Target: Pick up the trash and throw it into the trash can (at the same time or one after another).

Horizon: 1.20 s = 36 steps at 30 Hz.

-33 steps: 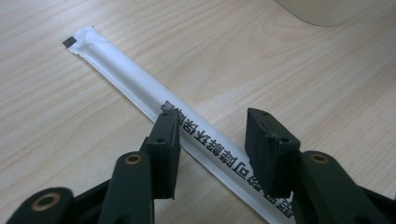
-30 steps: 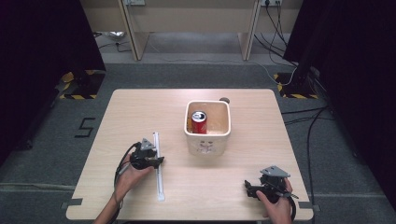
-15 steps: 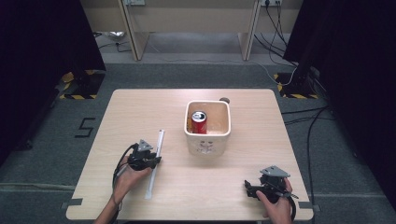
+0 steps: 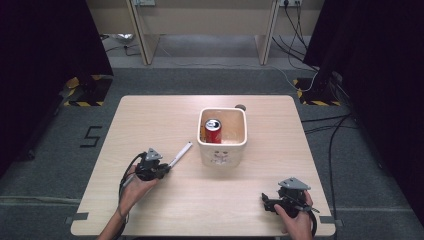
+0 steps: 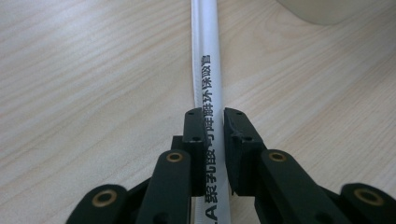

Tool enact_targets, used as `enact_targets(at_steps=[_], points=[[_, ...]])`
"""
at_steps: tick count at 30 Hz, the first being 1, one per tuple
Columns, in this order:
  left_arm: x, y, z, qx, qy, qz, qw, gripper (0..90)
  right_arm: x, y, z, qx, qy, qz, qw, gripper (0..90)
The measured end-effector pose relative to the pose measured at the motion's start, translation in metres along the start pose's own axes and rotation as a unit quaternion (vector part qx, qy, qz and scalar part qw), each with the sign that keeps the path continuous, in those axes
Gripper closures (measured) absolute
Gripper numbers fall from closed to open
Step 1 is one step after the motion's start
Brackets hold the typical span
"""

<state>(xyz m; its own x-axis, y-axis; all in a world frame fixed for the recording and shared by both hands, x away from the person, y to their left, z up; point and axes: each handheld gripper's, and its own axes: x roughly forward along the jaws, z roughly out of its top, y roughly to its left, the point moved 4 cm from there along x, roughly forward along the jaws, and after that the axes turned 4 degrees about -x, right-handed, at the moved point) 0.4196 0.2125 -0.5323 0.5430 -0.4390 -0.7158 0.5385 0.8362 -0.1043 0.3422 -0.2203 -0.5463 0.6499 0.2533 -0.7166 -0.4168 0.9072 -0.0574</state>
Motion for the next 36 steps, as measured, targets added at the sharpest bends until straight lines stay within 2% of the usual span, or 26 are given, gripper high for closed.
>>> enact_targets(at_steps=[9,21,26,29,36], points=[[-0.014,0.007,0.011,-0.008,-0.020,-0.010,0.9997,79.0,0.000,0.000,0.000,0.000,0.000,0.000,1.0000,0.2],[-0.046,0.013,0.037,-0.005,-0.059,-0.023,0.9980,79.0,0.000,0.000,0.000,0.000,0.000,0.000,1.0000,0.3],[-0.057,0.011,0.048,0.005,-0.069,-0.023,0.9973,79.0,0.000,0.000,0.000,0.000,0.000,0.000,1.0000,0.2],[-0.063,0.006,0.055,0.003,-0.080,-0.034,0.9962,79.0,0.000,0.000,0.000,0.000,0.000,0.000,1.0000,0.2],[-0.077,-0.003,0.071,0.021,-0.096,-0.041,0.9944,78.9,0.000,0.000,0.000,0.000,0.000,0.000,1.0000,0.2]])
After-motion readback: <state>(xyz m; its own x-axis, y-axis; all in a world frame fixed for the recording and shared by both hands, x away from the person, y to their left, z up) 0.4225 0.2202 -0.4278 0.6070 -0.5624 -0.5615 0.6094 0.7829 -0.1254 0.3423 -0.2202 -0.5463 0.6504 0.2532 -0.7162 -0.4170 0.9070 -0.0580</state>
